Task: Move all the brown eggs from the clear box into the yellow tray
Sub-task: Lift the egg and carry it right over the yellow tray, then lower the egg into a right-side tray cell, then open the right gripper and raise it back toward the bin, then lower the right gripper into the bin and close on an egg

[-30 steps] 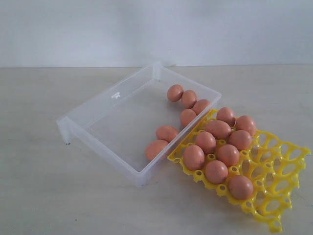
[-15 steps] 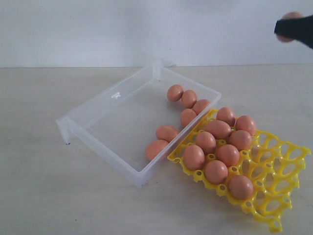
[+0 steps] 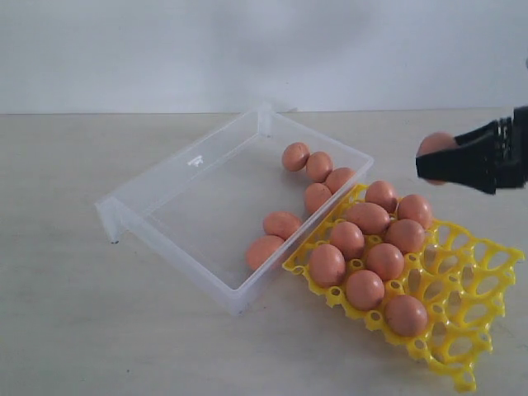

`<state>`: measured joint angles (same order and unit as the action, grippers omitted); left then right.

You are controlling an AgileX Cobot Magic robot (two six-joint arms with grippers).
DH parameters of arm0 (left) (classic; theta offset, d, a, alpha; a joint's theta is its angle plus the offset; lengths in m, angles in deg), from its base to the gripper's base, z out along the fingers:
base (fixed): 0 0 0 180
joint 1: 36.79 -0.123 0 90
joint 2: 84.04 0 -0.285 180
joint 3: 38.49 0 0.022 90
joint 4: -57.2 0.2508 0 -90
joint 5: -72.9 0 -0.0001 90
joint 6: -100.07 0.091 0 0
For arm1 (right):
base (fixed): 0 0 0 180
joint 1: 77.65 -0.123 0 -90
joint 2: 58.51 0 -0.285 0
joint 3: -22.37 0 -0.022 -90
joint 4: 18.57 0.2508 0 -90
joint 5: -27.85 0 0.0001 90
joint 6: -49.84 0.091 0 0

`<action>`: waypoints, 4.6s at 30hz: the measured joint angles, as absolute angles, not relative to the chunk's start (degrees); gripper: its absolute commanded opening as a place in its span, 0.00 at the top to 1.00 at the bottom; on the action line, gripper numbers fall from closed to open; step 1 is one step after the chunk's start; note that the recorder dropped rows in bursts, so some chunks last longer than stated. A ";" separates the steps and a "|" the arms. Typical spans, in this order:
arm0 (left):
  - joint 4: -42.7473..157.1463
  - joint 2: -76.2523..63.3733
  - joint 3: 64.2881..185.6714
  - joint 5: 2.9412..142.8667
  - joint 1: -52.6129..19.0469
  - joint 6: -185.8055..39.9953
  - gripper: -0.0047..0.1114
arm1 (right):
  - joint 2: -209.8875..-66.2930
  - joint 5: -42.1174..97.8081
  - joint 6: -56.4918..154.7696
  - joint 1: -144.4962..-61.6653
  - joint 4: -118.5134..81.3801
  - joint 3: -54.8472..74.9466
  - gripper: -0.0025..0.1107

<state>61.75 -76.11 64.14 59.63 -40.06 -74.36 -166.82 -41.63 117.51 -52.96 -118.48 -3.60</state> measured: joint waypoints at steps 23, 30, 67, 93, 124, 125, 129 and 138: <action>61.75 -76.11 64.14 59.63 -40.06 -74.36 0.92 | -158.84 -21.70 103.05 -61.14 -118.79 -21.99 0.98; 61.75 -76.11 64.14 59.63 -40.06 -74.36 0.92 | -158.97 -17.41 109.02 -61.59 -118.79 -22.12 0.98; 61.75 -76.11 64.14 59.63 -40.06 -74.36 0.92 | -164.32 -14.33 118.47 -61.59 -114.69 -22.12 0.43; 61.75 -76.11 64.14 59.63 -40.06 -74.36 0.92 | -164.36 -36.84 121.36 -66.72 -96.80 -2.05 0.98; 61.75 -76.11 64.14 59.63 -40.06 -74.36 0.92 | -186.68 97.35 2.29 -97.69 -6.35 56.88 0.51; 61.75 -76.11 64.14 59.63 -40.06 -74.36 0.92 | -187.09 97.35 2.55 -97.69 -6.79 56.88 0.51; 61.75 -76.11 64.14 59.63 -40.06 -74.36 0.92 | -188.53 95.01 2.78 -97.69 -6.15 53.83 0.51; 61.75 -76.11 64.14 59.63 -40.06 -74.36 0.92 | -192.77 90.42 2.66 -97.69 -5.14 49.07 0.51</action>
<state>61.75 -76.11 64.14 59.63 -40.06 -74.36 -192.77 90.42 2.66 -97.69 -5.14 49.07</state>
